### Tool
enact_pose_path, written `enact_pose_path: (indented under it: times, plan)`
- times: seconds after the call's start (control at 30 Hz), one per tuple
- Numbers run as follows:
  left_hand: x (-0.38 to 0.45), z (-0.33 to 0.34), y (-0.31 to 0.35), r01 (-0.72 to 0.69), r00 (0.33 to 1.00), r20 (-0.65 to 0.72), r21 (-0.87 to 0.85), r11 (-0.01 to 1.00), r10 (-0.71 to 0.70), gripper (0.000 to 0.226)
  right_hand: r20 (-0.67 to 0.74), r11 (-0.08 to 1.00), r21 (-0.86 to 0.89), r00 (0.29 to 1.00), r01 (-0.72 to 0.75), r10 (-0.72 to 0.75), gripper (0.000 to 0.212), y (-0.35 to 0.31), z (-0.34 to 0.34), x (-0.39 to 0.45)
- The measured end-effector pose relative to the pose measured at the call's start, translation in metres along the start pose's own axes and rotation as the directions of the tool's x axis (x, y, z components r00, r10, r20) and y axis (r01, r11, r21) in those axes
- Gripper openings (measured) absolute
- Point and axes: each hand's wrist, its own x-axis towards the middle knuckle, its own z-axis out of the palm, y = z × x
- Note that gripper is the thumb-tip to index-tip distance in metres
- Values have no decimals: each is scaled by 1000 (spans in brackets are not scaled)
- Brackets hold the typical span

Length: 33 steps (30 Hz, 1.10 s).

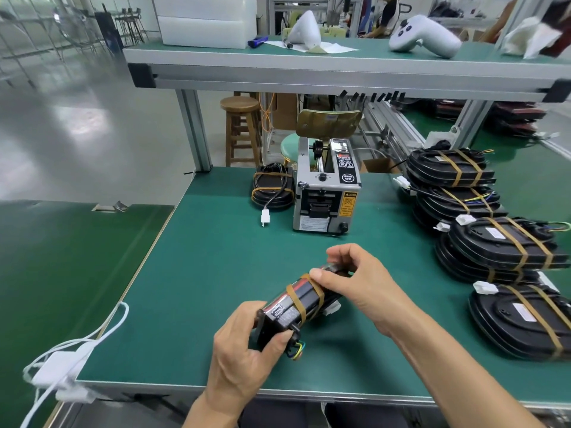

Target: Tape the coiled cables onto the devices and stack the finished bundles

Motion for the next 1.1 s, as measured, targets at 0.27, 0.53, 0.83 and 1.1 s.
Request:
enact_pose_path:
  times: [0.27,0.53,0.83,1.1]
  plan:
    - [2,0,2,13,1000,2,-7,1000,-13,27,81,999,45,996,-28,24,57,16,-7,-1]
    - [8,-4,9,158,986,75,-125,979,-150,31,27,991,-99,996,92,-90,55,-4,-6,-7]
    - [10,-9,7,188,982,41,-87,978,-185,66,-27,694,-611,866,381,-499,73,-58,35,-45]
    - [-5,-23,1,243,969,-35,-24,970,-243,38,-183,863,-212,849,458,-495,25,-67,31,-17]
